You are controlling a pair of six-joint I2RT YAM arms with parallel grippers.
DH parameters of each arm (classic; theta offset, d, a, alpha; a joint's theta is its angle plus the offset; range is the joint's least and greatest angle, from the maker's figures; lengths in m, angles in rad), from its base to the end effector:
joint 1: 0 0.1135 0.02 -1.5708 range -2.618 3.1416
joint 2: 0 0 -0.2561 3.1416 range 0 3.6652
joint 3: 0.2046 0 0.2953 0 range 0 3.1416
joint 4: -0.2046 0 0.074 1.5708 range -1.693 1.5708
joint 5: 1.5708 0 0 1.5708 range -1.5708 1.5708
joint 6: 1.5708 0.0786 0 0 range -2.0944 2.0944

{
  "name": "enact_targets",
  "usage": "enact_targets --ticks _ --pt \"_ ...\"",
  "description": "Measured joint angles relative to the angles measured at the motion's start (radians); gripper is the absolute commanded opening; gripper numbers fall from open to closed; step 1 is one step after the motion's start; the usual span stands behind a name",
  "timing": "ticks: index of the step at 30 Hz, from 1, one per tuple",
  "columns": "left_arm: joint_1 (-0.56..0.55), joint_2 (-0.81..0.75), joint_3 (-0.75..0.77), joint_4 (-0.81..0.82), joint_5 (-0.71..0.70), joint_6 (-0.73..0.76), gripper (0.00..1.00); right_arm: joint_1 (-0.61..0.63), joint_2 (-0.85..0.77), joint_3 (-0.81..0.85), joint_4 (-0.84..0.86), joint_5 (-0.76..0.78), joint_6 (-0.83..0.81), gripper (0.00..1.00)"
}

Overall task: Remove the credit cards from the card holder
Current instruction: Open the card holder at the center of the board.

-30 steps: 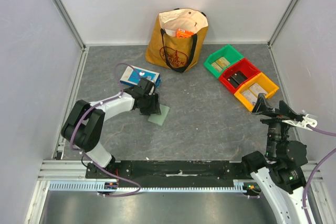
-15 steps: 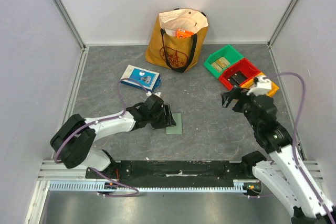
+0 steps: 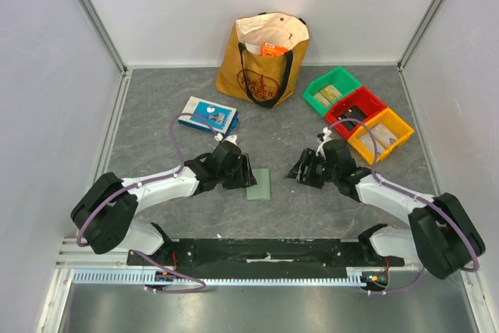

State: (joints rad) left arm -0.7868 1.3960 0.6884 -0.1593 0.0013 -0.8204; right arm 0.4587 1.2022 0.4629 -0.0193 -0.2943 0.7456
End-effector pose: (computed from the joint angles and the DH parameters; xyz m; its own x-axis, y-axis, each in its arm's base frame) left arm 0.2350 -0.2358 0.1070 -0.8854 -0.1479 -0.4406 0.0896 0.8759 -0.4740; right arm 0.2500 0.1489 0.0993 -0.8687 0.2951 -0.3979 -0.0315 0.7686 0.6390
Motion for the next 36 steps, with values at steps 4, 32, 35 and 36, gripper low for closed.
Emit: enact_targets --ticks 4,32,35,36 --pt "0.0 0.038 0.006 -0.004 0.0 0.02 0.59 0.035 0.123 -0.003 0.182 -0.061 0.06 0.61" --pt "0.016 0.034 -0.133 0.216 0.046 -0.122 0.02 0.152 0.443 -0.016 0.633 -0.169 0.139 0.59" --pt "0.03 0.013 -0.177 0.262 0.053 -0.167 0.02 0.151 0.472 -0.017 0.684 -0.178 0.145 0.58" --pt "0.036 0.007 -0.193 0.28 0.058 -0.184 0.02 0.151 0.48 -0.017 0.697 -0.18 0.146 0.57"
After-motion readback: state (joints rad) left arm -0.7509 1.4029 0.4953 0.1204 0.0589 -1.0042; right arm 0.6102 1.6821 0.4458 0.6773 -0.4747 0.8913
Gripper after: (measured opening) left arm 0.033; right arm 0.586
